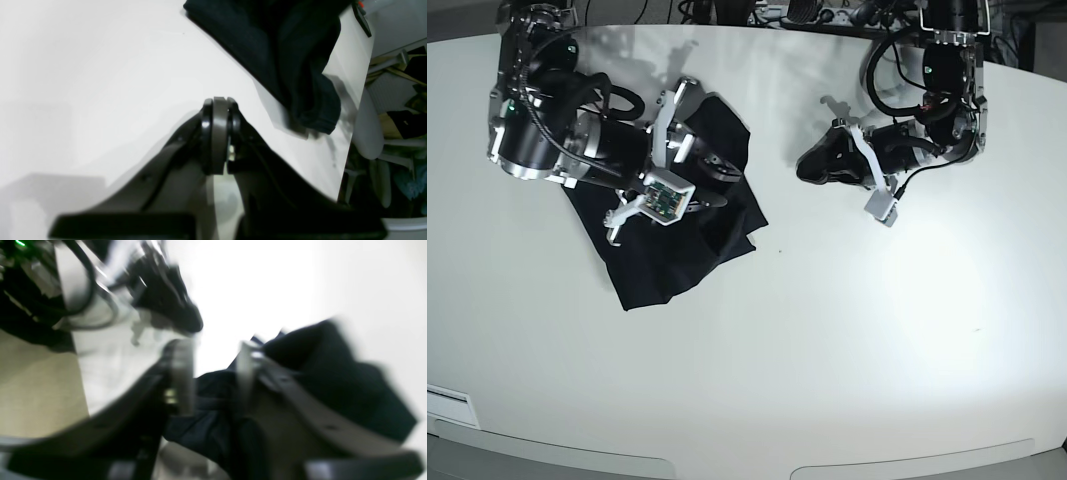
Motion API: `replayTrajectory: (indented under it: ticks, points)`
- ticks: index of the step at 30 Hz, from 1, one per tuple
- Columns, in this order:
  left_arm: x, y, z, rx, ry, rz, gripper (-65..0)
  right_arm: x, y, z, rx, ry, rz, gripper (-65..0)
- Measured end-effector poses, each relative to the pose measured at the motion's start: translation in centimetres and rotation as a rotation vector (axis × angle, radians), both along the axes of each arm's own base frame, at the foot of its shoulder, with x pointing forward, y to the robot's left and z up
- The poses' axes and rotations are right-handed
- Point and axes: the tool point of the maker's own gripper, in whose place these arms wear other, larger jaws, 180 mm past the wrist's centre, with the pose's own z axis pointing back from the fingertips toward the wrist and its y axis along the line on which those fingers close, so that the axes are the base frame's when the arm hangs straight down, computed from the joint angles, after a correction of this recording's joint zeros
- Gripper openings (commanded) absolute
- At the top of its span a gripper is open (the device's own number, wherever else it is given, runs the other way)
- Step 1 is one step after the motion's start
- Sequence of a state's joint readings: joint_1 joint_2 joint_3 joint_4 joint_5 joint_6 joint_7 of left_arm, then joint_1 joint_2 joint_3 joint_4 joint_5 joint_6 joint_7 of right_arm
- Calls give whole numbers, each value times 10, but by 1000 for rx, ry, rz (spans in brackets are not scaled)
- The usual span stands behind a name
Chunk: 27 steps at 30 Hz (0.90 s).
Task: Fold the T-shirt properly
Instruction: 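Press and tuck the folded bundle with the right gripper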
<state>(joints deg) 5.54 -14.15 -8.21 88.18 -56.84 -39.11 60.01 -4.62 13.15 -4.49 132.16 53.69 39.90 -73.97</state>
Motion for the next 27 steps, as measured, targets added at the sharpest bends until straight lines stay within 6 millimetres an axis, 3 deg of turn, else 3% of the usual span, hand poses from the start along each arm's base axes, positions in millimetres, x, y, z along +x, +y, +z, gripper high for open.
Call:
replayTrajectory:
  ticks: [2, 5, 8, 10, 12, 14, 17, 20, 23, 27]
  points:
    - [-1, 2, -1, 11, -4, -7, -650, -2, -16, 8, 13, -18, -53, -650]
    - [-1, 7, -1, 28, -3, -9, -650, 1, -41, 1, 37, 8, -166, -650]
    - [-1, 9, -2, 31, -2, -10, -650, 7, -45, 18, 146, -68, -234, -650]
    - [-1, 8, -1, 29, -3, -10, -650, 20, -52, 5, 143, -82, -282, -650]
    - [-1, 9, -1, 30, -3, -10, -650, 35, -63, -28, 70, -32, -338, -650]
    - [-1, 9, -1, 31, -2, -9, -650, 44, -61, -58, 35, 44, -330, -650]
    - [-1, 8, -1, 29, -3, -9, -650, 57, -36, -78, 58, 109, -259, -650]
    - [-1, 8, -1, 27, -3, -9, -650, 60, 3, -81, 92, 128, -161, -650]
    - [-1, 6, 2, 5, -3, -8, -650, 67, 42, -60, 116, 65, -68, -650]
    - [-5, 2, 6, -30, 12, -24, -650, 79, 75, -35, 106, -31, -7, -650]
